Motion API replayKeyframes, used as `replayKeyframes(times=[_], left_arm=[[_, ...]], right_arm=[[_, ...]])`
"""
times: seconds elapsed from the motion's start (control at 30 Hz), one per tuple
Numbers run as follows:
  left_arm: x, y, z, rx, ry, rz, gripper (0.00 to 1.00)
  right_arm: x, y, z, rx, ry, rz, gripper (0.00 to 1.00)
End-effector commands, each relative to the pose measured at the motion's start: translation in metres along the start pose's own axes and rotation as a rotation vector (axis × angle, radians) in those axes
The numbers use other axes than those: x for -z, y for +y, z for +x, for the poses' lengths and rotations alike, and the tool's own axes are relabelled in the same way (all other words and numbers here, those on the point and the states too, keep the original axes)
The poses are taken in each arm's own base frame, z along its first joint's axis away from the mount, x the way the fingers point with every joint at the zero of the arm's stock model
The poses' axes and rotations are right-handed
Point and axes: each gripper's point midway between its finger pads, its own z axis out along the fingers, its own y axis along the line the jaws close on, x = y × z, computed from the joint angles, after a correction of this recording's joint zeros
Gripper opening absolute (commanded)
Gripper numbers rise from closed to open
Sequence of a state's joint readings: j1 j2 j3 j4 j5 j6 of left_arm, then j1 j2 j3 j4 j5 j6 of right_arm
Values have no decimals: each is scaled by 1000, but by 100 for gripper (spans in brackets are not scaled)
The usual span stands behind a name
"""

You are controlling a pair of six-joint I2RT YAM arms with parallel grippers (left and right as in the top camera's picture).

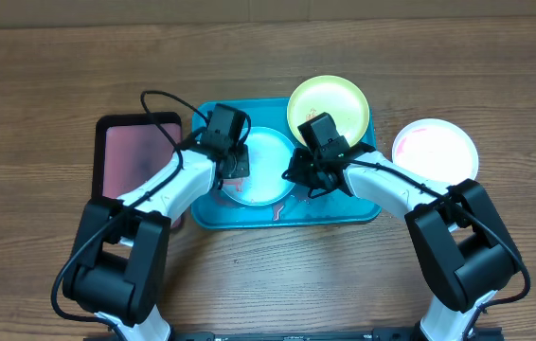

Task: Clean dirty plates on tray and stack at the side
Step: 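Pull the blue plate toward the tray center and bring sponge over, then scrub the blue plate with the left-gripper sponge while right holds it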

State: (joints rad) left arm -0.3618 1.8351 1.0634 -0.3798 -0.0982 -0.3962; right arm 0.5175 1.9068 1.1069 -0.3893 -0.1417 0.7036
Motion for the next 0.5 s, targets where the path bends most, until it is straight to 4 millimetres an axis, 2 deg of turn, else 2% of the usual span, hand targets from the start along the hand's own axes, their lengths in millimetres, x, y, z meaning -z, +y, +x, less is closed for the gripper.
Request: replayKeyframes(times=[0.0, 0.1, 0.2, 0.27, 0.47], left_arm=[[-13, -3, 26, -50, 24, 9, 4], [-16, -10, 36, -80, 35, 38, 4], [-12, -37, 51, -156, 94, 178, 4], [-6, -58, 62, -235, 133, 299, 4], [24, -88, 84, -404, 261, 538, 4]], right_arm=[[-2, 3, -2, -4, 4, -8, 4], [-2, 3, -2, -4, 4, -8, 4], [-2, 3, -2, -1, 4, -8, 4], [-2, 3, -2, -1, 4, -8, 4], [-2, 3, -2, -1, 3, -9, 4]])
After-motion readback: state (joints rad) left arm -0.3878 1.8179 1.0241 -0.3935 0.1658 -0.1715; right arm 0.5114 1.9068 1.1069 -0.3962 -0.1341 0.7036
